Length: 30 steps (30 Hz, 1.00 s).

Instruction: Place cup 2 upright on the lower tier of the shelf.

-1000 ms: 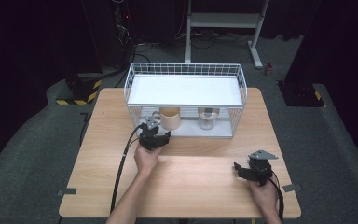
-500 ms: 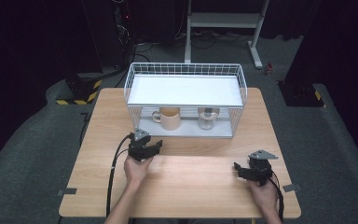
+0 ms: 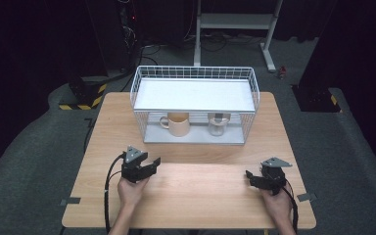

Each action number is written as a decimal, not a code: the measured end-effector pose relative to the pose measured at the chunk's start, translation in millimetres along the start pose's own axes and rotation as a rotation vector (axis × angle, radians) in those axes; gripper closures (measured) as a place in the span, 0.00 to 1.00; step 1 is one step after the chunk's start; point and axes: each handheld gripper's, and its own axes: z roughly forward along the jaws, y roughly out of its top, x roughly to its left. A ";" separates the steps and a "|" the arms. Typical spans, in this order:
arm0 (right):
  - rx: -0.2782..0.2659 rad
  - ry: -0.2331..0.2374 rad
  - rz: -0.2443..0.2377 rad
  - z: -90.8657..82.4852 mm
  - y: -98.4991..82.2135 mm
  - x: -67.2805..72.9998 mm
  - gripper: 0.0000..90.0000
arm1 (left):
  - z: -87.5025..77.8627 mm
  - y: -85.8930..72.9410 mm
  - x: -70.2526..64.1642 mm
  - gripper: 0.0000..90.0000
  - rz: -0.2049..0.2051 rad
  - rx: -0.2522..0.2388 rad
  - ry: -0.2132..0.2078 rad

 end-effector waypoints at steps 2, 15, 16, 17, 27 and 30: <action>-0.001 -0.001 -0.001 0.1 0.0 -0.1 0.28 | -2.8 -3.1 2.4 0.44 -0.012 0.000 -0.003; 0.000 0.000 0.002 0.0 0.0 0.1 0.28 | -9.1 -20.3 2.7 0.41 0.022 0.044 0.011; 0.000 0.000 0.001 0.0 0.0 0.1 0.28 | -8.8 -21.8 2.7 0.41 0.023 0.050 0.013; 0.000 0.000 0.000 0.0 0.0 0.0 0.28 | -8.4 -23.2 2.8 0.41 0.021 0.054 0.013; 0.000 0.000 0.002 0.0 0.0 0.2 0.28 | -4.4 -35.1 2.5 0.41 0.061 0.112 0.076; 0.001 0.000 0.004 -0.1 0.0 0.3 0.28 | -2.5 -38.9 2.0 0.41 0.075 0.123 0.093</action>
